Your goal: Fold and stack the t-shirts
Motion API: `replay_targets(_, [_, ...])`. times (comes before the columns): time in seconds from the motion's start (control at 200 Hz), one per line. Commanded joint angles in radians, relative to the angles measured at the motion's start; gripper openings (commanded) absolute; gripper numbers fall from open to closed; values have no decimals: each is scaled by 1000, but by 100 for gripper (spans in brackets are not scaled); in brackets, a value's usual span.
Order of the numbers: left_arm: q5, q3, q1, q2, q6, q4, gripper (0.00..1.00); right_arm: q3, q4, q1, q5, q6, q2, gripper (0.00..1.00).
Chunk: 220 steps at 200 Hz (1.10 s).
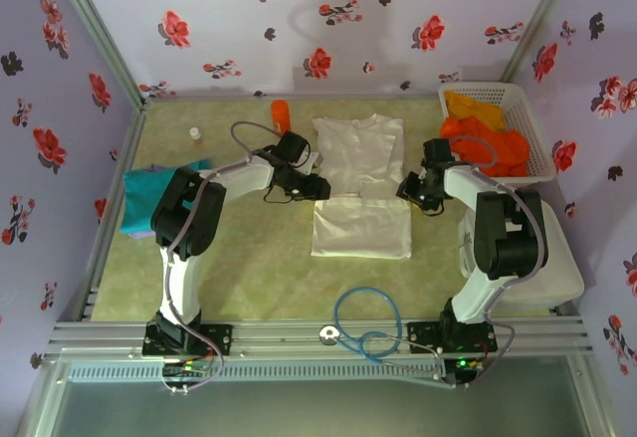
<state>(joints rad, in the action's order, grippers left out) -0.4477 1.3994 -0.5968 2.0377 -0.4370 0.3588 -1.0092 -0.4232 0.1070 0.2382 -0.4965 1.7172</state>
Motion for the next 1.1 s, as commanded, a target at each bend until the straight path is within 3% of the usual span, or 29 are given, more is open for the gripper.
replay_targets(0.0, [16,-5,-10,18,18,-7,40,15,10,12,16,13,17,36])
replay_targets(0.285, [24,5,-11,18,19,7,22,21,7,20,-3,7,6,23])
replay_targets(0.49, [49,20,-20,-6,26,60,8,12,-27,26,-36,12,-21,22])
replay_targets(0.635, [55,22,-23,-17,22,70,1,6,-36,32,-39,12,-22,10])
replay_targets(0.75, [62,27,-26,-25,27,84,0,3,-42,39,-45,10,-31,0])
replay_targets(1.095, [103,72,-28,-70,42,142,0,-31,-95,48,-57,12,-97,0])
